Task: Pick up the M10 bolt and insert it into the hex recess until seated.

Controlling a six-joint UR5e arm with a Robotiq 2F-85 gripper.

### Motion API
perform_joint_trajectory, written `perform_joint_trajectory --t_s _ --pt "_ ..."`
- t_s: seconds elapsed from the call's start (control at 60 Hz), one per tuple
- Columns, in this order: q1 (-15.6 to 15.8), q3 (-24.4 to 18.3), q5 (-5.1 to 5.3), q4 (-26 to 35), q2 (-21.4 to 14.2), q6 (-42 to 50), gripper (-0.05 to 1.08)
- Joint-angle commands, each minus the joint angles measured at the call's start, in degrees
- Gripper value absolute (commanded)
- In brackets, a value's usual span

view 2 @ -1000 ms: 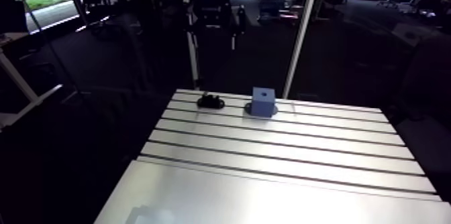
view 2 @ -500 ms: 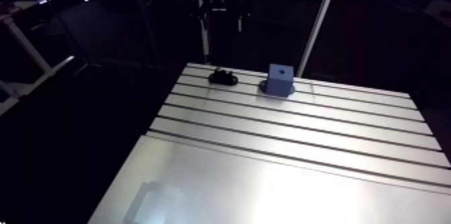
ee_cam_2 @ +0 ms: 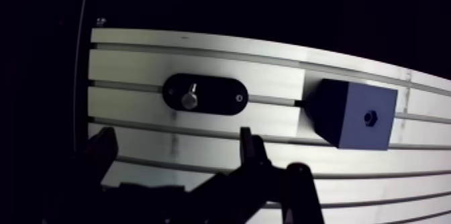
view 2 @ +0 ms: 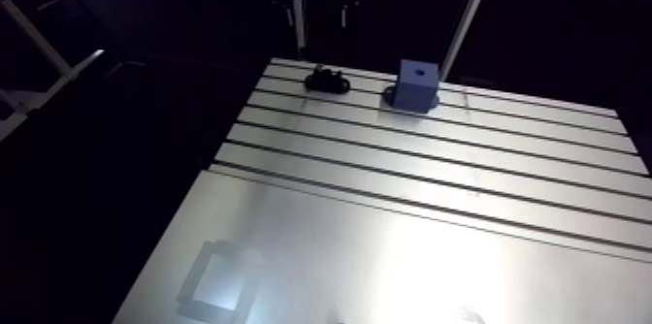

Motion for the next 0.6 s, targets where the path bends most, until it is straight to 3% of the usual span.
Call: perform_joint_trajectory --t_s 0.017,0.367,0.5,0.6 --pt "0.38 -0.56 0.5 -0.73 2.66 -0.01 0.01" --pt "0.38 -1.74 0.66 -1.79 5.1 -0.01 0.06" --pt "0.38 -1.74 2.81 -1.79 5.36 -0.01 0.09" --pt "0.38 -1.65 3.05 -1.87 5.55 0.08 0.13"
